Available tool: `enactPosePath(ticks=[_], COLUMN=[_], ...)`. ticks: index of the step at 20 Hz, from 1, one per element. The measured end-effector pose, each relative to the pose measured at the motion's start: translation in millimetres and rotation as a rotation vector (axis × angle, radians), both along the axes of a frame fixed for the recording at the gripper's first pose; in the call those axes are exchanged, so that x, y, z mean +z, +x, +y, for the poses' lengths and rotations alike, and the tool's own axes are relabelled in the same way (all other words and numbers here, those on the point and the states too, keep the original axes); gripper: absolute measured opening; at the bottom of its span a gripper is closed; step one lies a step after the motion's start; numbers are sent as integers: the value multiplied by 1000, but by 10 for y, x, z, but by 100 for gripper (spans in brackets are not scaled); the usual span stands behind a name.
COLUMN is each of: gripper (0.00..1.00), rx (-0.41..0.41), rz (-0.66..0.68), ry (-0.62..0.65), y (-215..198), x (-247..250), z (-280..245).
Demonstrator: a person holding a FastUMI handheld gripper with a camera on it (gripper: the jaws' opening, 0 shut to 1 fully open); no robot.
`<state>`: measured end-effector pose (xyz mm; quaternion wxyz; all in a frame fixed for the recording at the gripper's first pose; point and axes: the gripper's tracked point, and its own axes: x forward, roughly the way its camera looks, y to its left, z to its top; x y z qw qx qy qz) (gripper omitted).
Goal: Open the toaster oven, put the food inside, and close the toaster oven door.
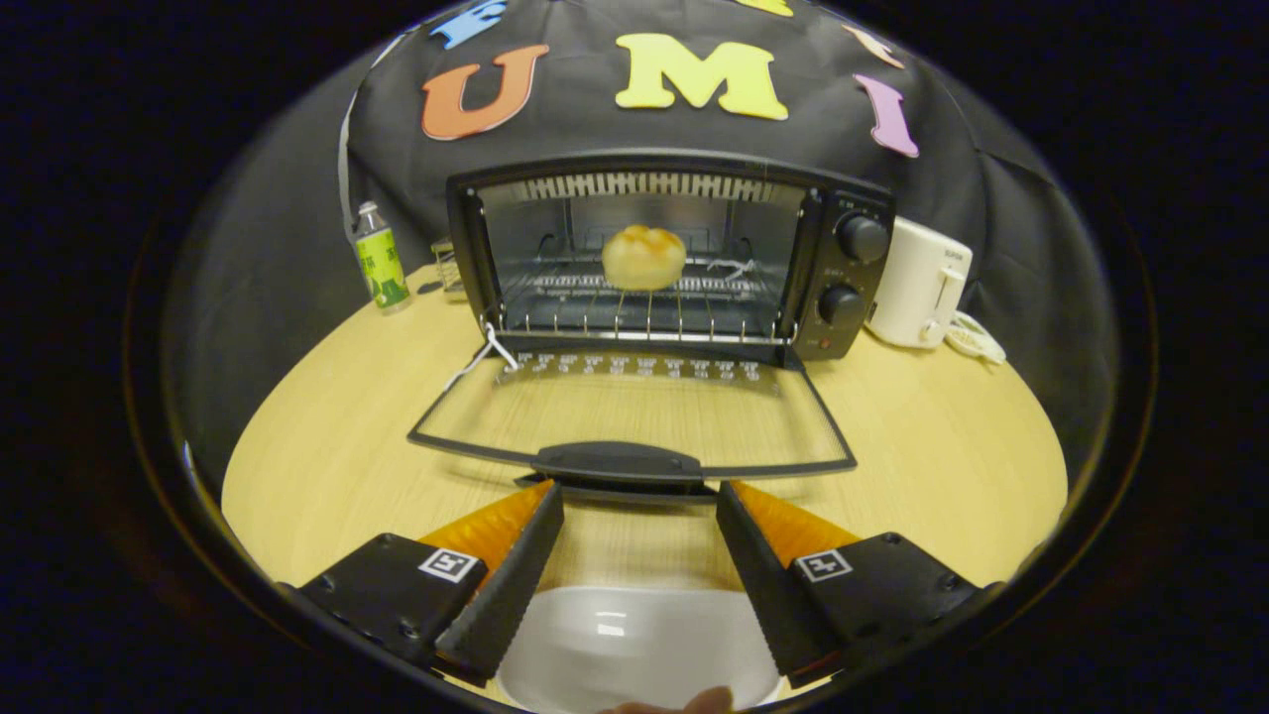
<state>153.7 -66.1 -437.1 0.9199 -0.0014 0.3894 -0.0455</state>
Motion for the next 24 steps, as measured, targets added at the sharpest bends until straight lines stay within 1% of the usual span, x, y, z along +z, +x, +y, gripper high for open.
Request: enactPosePath(ticks=[3, 6, 8, 9, 11, 13, 15, 17, 20, 23, 24], gripper=[100, 100, 100, 100, 100, 100, 100, 100, 100, 100, 100], rx=[-3, -17, -24, -23, -1, 2, 4, 2, 4, -25, -35], rz=[11, -4, -24, -57, -162, -182, -239, -260, -275, -300, -307], ry=[9, 31, 33, 26, -11, -33, -21, -15, 32, 68, 60], y=[-5, 47, 81, 120, 317, 524, 714, 910, 1249, 1509, 1538], x=[18, 138, 280, 414, 723, 849, 1017, 1153, 1244, 1274, 1291], z=[-7, 2, 2, 7, 14, -30, -25, -63, -91, -176, -216])
